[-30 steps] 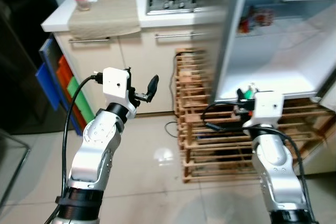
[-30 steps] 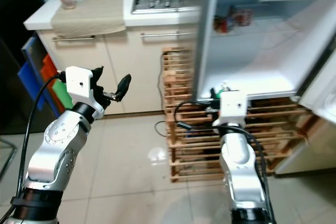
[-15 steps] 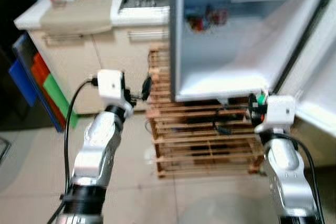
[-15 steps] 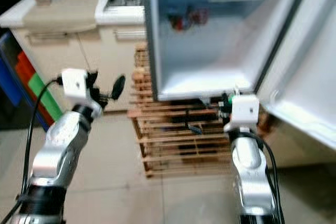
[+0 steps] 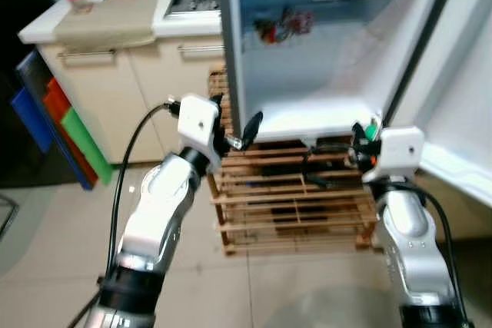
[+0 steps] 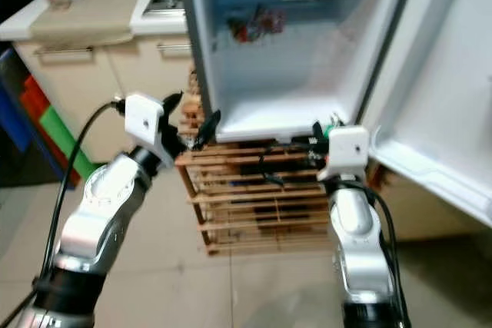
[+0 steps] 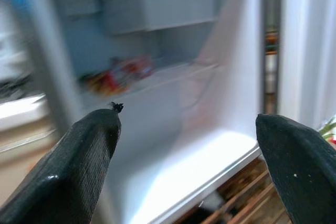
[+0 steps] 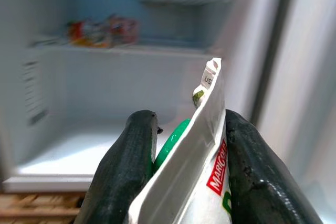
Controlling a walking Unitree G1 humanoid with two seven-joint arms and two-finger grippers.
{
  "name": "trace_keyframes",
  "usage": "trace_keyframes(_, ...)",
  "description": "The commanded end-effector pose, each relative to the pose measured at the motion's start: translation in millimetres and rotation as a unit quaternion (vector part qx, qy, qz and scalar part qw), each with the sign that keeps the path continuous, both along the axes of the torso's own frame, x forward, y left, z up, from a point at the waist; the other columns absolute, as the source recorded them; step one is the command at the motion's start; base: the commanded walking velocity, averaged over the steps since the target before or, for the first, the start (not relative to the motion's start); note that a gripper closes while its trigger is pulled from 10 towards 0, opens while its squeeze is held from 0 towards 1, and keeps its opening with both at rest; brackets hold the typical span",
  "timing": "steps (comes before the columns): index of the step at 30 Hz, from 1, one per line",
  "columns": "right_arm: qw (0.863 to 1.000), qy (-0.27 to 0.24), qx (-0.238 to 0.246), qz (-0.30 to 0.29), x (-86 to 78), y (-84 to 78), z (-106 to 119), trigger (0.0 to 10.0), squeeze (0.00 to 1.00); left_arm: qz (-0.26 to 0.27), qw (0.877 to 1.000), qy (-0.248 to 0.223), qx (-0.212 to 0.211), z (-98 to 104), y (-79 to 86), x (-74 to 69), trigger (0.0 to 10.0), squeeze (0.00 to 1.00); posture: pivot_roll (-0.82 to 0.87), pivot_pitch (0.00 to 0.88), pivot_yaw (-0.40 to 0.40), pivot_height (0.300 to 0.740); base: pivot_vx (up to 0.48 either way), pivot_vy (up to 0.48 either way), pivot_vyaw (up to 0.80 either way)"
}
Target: Restocking fridge
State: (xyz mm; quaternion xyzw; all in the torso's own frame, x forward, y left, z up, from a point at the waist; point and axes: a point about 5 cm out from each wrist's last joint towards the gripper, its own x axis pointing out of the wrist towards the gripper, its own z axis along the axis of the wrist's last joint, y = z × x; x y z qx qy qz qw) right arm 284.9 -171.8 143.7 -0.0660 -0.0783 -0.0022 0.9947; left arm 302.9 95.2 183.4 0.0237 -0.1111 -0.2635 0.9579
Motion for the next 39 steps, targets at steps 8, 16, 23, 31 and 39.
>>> trace_keyframes(8,1.000,0.003,0.002,-0.002,-0.1,-0.8,-1,10.0,0.36,-0.012,1.000,-0.011,0.005,7,-1.1,-3.5,10.0,0.00,-0.10,0.000,0.061,0.740,0.471,0.000,0.00)
trace_keyframes(16,1.000,0.004,0.003,0.016,6.1,7.2,-1,10.0,0.36,-0.028,0.998,-0.048,-0.011,25,-6.8,-10.5,10.0,0.00,-0.08,0.000,0.048,0.740,0.406,0.000,0.00)
trace_keyframes(23,0.999,0.018,0.026,0.028,16.3,14.2,-2,10.0,0.36,-0.112,0.991,-0.071,0.016,48,-2.3,-28.8,10.0,0.00,-0.05,0.000,0.043,0.740,0.000,0.000,0.00)
trace_keyframes(31,0.997,0.044,0.036,0.043,28.0,20.3,-12,10.0,0.35,-0.164,0.984,-0.053,0.037,53,-6.7,-45.5,10.0,0.00,0.01,0.060,0.031,0.740,0.000,0.000,0.00)
trace_keyframes(39,0.997,0.053,0.011,0.061,51.5,49.4,-14,10.0,0.00,-0.195,0.975,0.031,0.097,21,5.5,-67.8,10.0,0.00,0.11,0.162,0.002,0.740,0.000,0.000,0.00)
